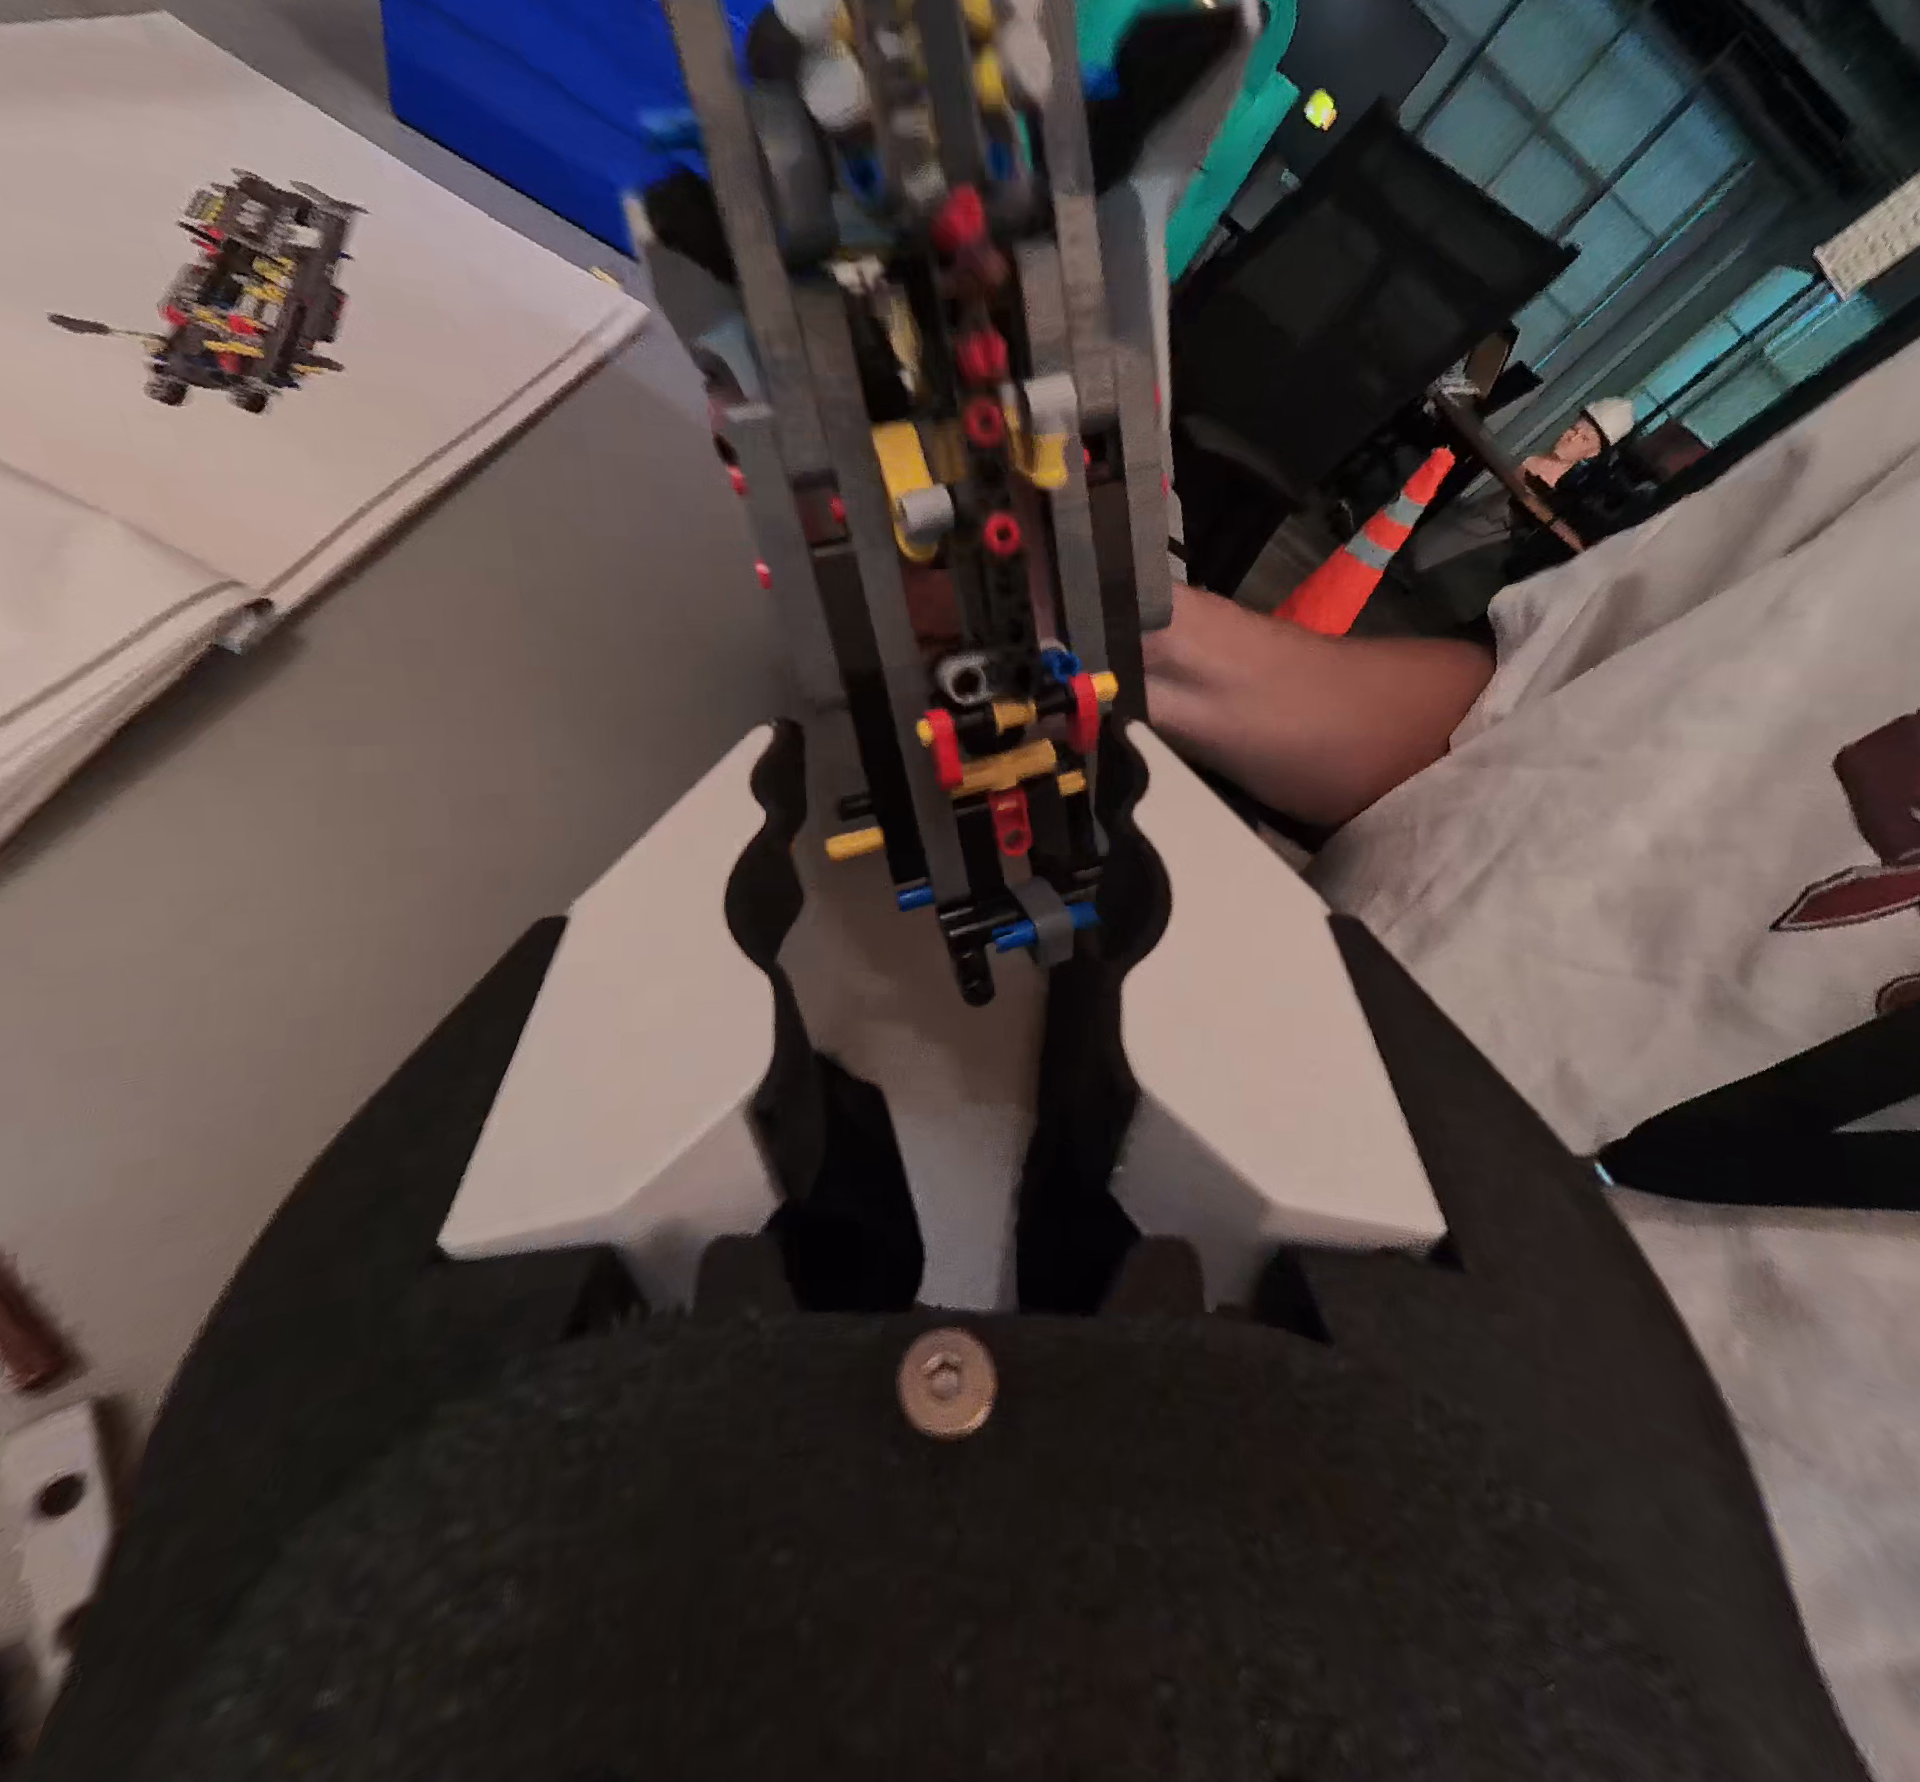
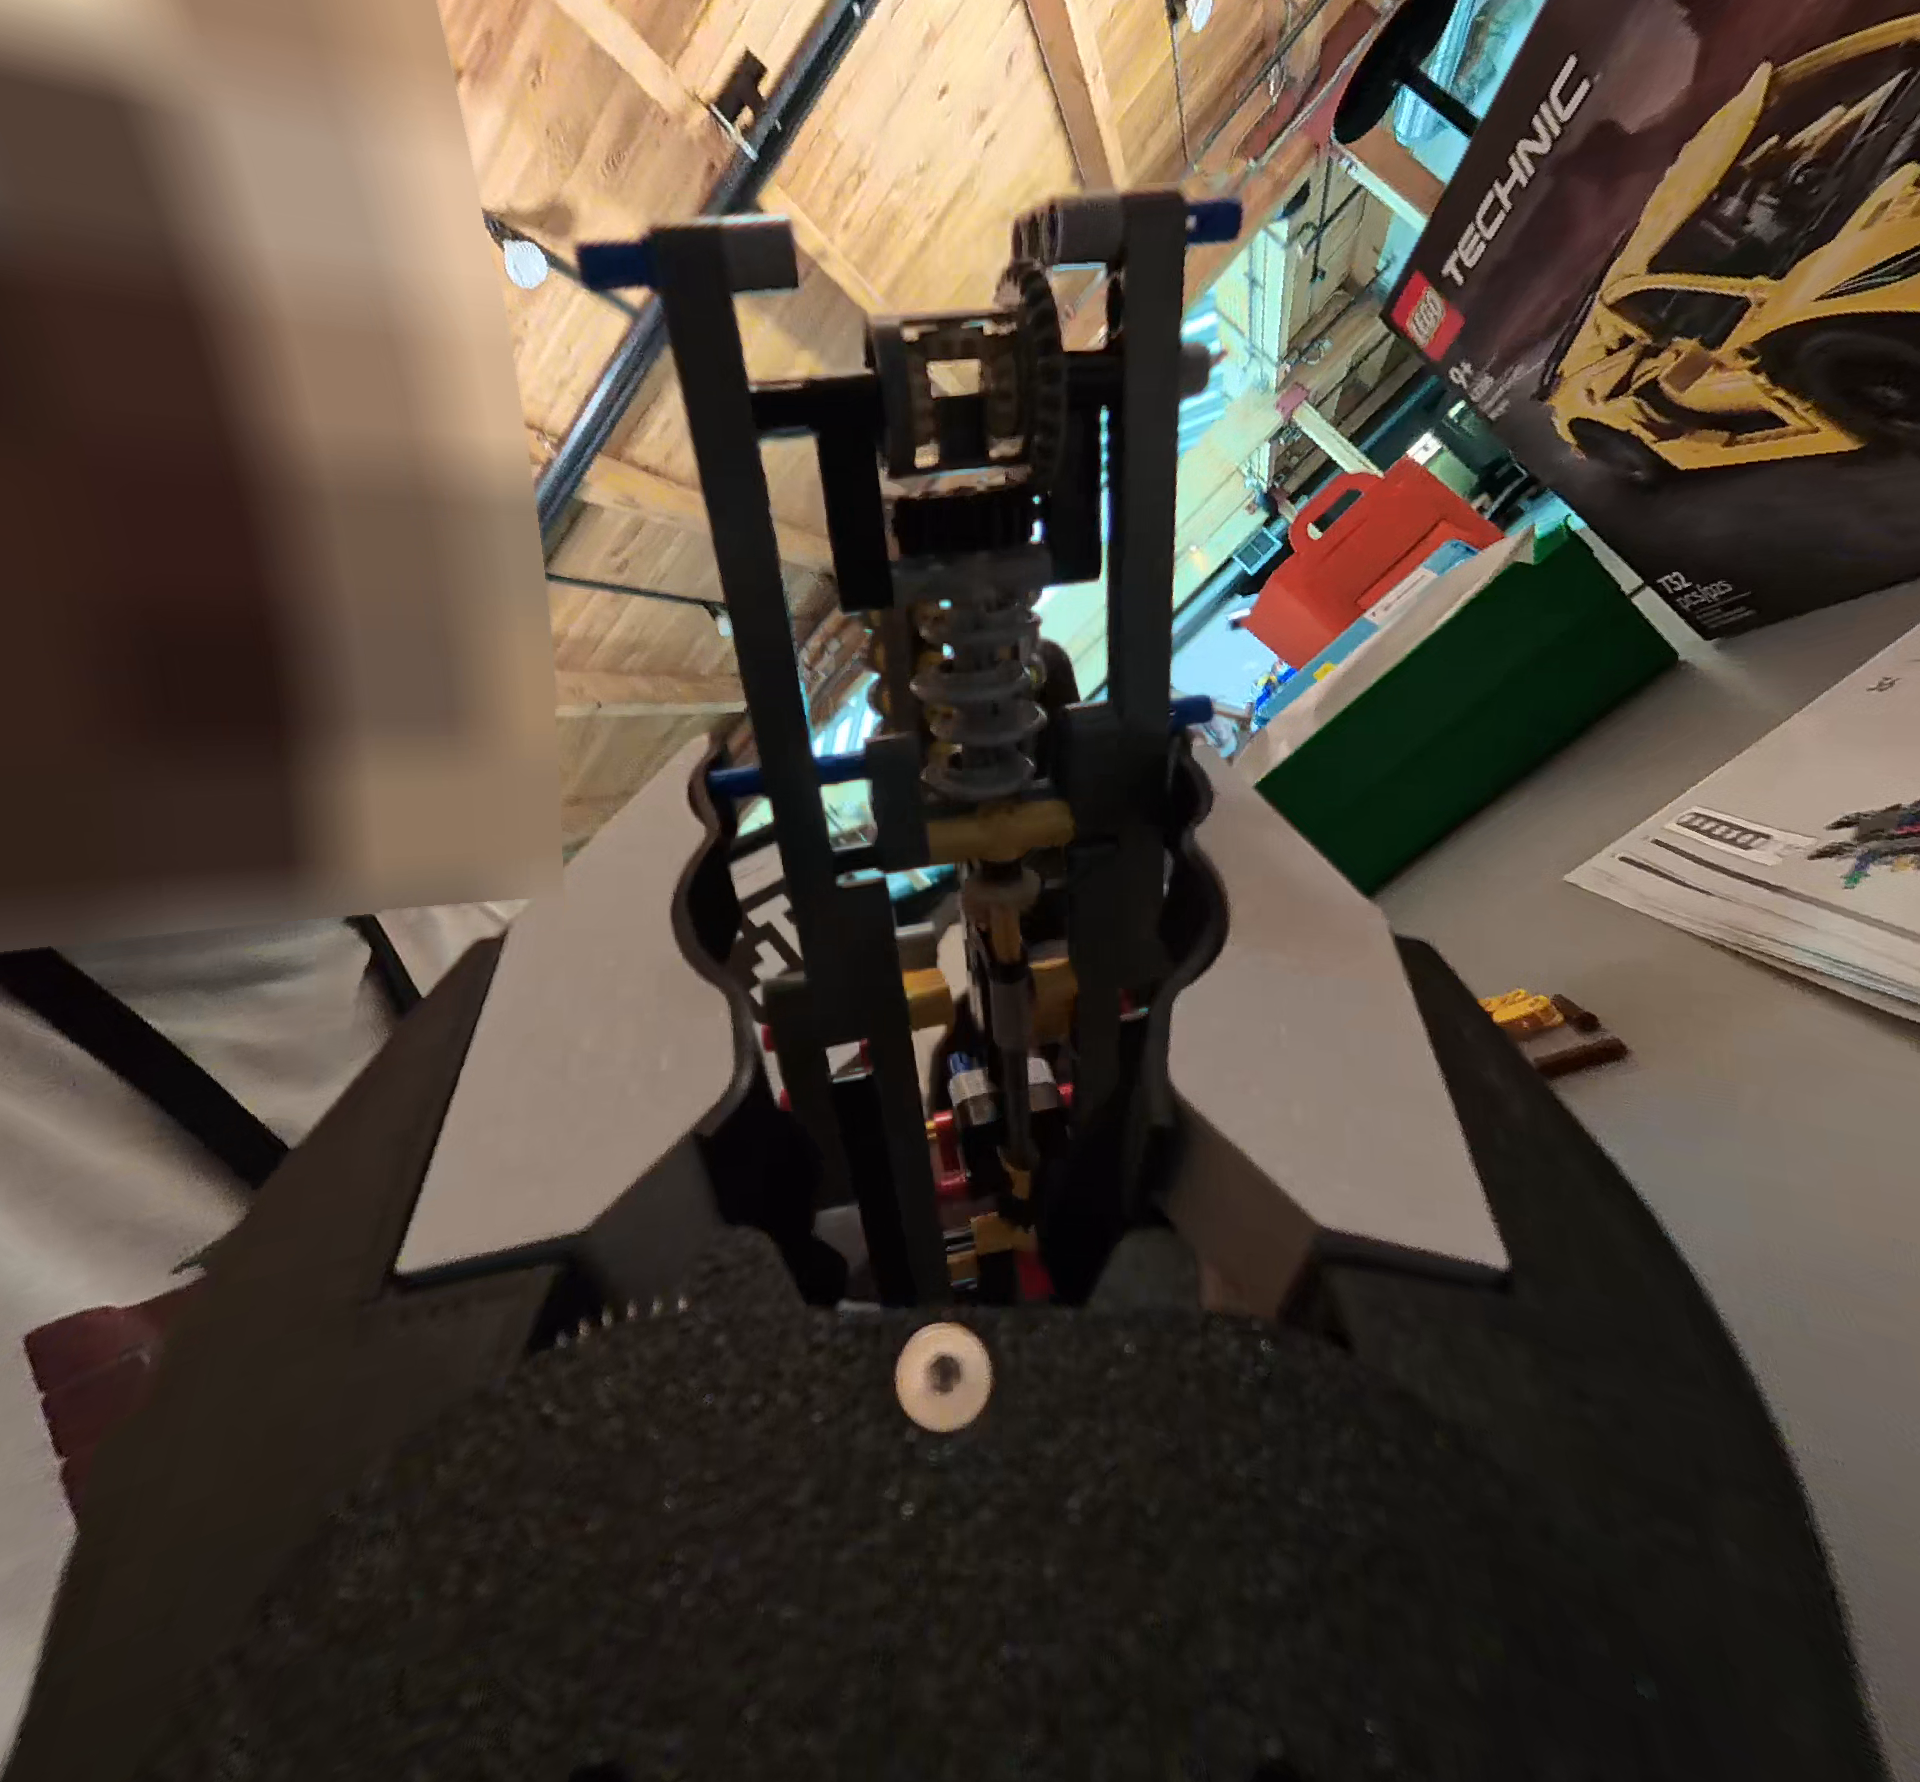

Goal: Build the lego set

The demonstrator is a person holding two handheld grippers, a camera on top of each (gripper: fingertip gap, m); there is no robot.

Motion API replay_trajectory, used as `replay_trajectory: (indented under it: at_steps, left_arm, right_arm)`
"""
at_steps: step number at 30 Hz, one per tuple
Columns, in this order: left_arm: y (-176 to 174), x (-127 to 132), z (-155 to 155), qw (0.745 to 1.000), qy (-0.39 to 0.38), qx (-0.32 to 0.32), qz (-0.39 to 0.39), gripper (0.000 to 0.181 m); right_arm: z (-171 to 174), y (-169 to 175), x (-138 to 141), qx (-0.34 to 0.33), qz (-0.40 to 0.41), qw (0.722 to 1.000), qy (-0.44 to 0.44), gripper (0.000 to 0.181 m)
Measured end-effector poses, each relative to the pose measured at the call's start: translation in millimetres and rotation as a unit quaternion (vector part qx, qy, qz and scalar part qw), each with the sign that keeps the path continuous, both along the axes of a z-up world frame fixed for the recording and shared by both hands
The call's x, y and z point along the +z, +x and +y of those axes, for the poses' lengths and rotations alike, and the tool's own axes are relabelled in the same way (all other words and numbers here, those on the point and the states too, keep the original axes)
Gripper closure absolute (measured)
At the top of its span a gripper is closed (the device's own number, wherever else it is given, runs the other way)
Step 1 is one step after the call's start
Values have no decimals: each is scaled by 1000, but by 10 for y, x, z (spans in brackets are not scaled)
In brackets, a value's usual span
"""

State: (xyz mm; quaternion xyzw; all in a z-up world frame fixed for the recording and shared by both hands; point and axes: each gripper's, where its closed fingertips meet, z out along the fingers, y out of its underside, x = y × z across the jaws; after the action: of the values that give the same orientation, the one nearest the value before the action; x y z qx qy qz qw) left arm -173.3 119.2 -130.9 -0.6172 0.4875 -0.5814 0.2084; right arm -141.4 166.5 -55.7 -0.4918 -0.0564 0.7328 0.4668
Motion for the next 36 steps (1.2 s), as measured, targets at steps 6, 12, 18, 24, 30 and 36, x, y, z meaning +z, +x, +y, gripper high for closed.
replay_trajectory:
  at_steps: [6,12,18,24,30,36]
  left_arm:
    - [51,88,278,1000,24,14,-8,133]
    - [-119,325,518,997,53,35,-39,115]
    - [-268,652,587,994,-22,41,-102,105]
    - [-351,424,828,990,-31,115,-80,122]
    - [-374,120,851,990,3,137,-16,143]
    - [-260,98,738,982,-93,159,-27,146]
  right_arm:
    - [21,-163,-183,-3,-139,990,24,101]
    - [58,-244,-317,-35,-233,972,25,102]
    - [195,-486,-485,-110,-508,851,76,102]
    - [384,-530,-676,-194,-629,749,75,102]
    - [515,-420,-923,-224,-656,720,32,103]
    - [509,-429,-947,-252,-693,672,64,103]
